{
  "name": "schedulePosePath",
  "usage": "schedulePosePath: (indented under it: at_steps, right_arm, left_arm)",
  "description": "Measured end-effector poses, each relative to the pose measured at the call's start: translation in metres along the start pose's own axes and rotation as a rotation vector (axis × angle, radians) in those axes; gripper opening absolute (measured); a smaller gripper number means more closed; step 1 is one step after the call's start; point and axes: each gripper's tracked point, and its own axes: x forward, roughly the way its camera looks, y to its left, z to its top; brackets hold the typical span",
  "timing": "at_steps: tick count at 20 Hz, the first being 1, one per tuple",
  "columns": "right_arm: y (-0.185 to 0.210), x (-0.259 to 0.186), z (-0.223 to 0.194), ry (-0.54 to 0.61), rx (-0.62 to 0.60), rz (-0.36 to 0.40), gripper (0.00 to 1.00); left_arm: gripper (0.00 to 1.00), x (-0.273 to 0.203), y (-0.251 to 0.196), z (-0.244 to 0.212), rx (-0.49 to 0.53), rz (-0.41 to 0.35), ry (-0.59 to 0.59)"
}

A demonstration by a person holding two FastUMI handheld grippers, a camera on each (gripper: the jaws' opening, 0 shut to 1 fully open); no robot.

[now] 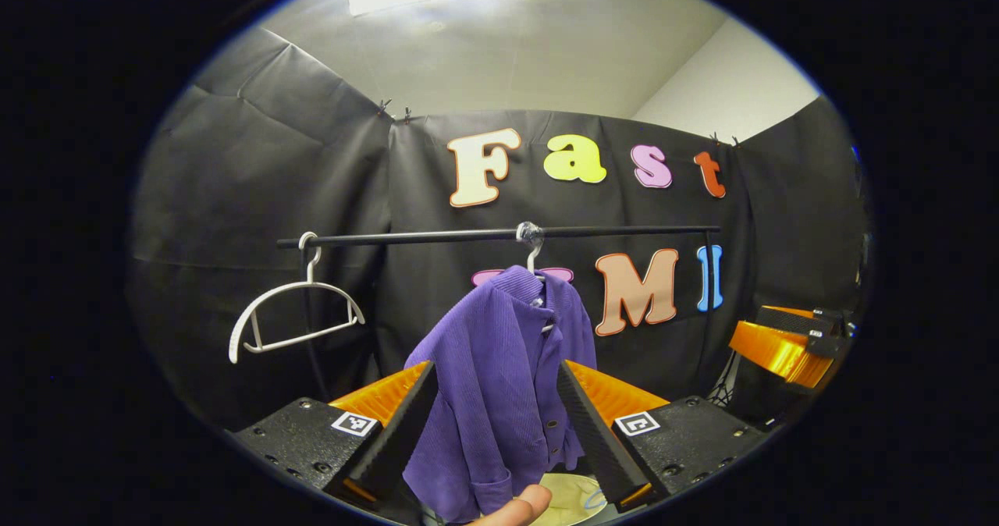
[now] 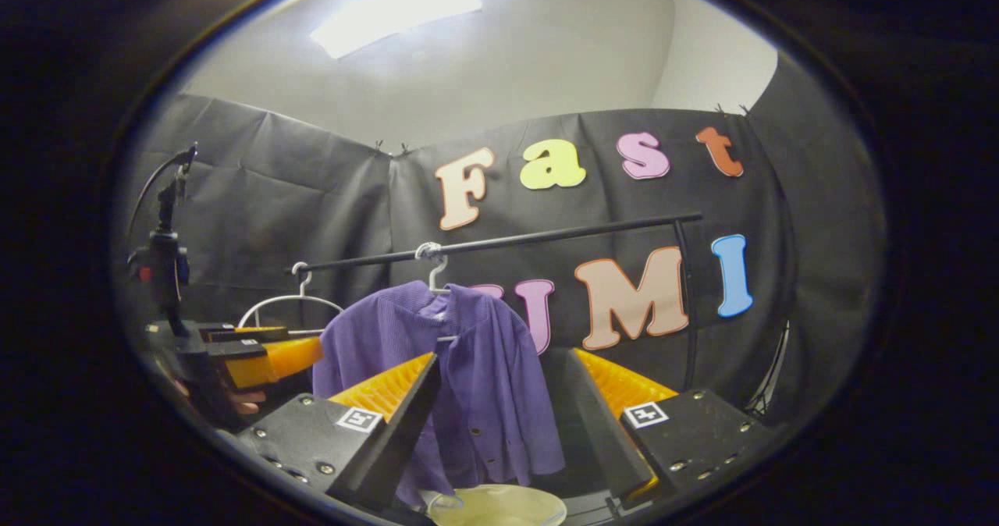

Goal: Grasp the clothes on the hanger with both hands and then place them into the laundry hamper below.

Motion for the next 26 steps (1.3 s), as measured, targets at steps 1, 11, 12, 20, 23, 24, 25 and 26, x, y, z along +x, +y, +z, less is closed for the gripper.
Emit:
schedulePosePath:
  at_steps: [1,11,12,20,23,24,25,26]
  right_arm:
    - [0.001,0.002,-0.006,0.009,-0.002,0.009,0.96]
    - [-0.041,0.057,-0.044,0.027,-0.022,-0.041,0.94]
    - [-0.044,0.064,-0.048,0.019,-0.031,-0.043,0.94]
    - [-0.044,0.125,-0.137,0.112,-0.077,-0.023,0.97]
    - [-0.019,0.147,-0.165,0.134,-0.086,0.067,0.97]
    - [-0.015,0.155,-0.172,0.136,-0.077,0.079,0.96]
    - [-0.012,0.162,-0.179,0.142,-0.054,0.085,0.94]
    - [-0.005,0.172,-0.189,0.160,-0.019,0.095,0.96]
  left_arm:
    - [0.92,0.004,-0.007,-0.008,-0.002,-0.010,0.013]
    - [0.95,0.070,-0.022,-0.080,0.040,0.080,0.092]
    - [0.95,0.076,-0.021,-0.088,0.033,0.092,0.100]
    - [0.92,0.123,-0.022,-0.155,0.112,0.218,0.124]
    - [0.89,0.136,-0.009,-0.155,0.084,0.264,0.068]
    - [0.86,0.143,-0.006,-0.156,0.076,0.252,0.057]
    - [0.74,0.146,-0.006,-0.163,0.074,0.229,0.066]
    - [0.68,0.152,-0.007,-0.172,0.069,0.186,0.083]
